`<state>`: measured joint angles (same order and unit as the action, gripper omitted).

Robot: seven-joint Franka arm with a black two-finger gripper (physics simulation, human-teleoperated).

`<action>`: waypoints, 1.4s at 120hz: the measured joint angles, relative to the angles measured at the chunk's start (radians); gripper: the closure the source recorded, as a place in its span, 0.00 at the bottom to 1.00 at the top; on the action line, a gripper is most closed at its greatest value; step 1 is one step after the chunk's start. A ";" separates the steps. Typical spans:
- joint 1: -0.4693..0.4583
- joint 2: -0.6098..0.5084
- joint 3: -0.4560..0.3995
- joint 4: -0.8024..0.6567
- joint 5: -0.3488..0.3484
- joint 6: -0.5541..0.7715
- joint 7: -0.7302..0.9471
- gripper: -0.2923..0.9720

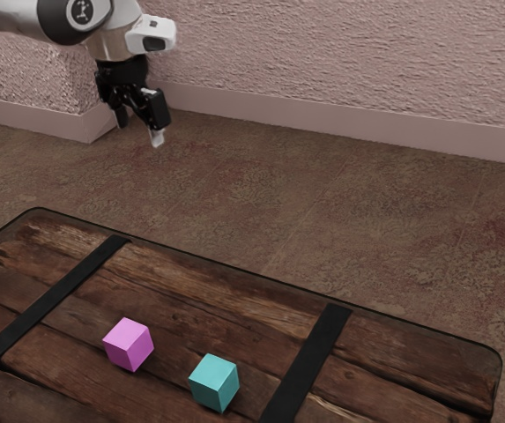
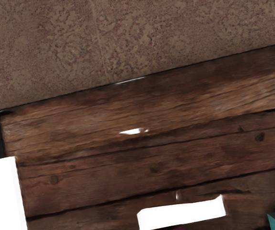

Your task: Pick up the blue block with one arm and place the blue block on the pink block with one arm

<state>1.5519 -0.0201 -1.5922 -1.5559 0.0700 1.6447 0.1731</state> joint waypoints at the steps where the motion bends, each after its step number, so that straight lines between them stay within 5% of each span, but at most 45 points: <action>1: -0.009 0.000 0.010 0.000 -0.001 0.000 0.001 0.23; 19: -0.070 -0.018 0.116 -0.005 0.008 0.006 -0.007 0.23; 24: -0.209 -0.024 0.256 -0.019 0.014 0.008 -0.019 0.23; 31: -0.573 0.023 0.564 -0.034 0.031 0.018 -0.035 0.23; 37: -0.717 0.055 0.672 -0.060 0.044 0.037 -0.052 0.23; 41: -0.655 0.043 0.604 -0.107 0.045 0.057 -0.061 0.23; 45: -0.470 -0.039 0.454 -0.158 0.015 0.078 -0.068 0.23; 52: -0.216 -0.260 0.251 -0.205 -0.121 0.113 -0.062 0.23; 70: -0.087 -0.439 0.041 -0.241 -0.442 0.172 -0.094 0.23; 84: -0.070 -0.497 0.013 -0.310 -0.644 0.197 -0.183 0.25; 97: -0.097 -0.547 -0.018 -0.331 -0.760 0.209 -0.270 0.27; 118: -0.271 -0.620 0.085 -0.522 -0.852 0.193 -0.389 0.28; 139: -0.274 -0.767 0.131 -0.607 -0.992 0.142 -0.433 0.28; 168: -0.291 -0.816 0.106 -0.668 -1.016 0.106 -0.381 0.25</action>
<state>1.2610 -0.8359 -1.4865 -2.2235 -0.9462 1.7504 -0.2082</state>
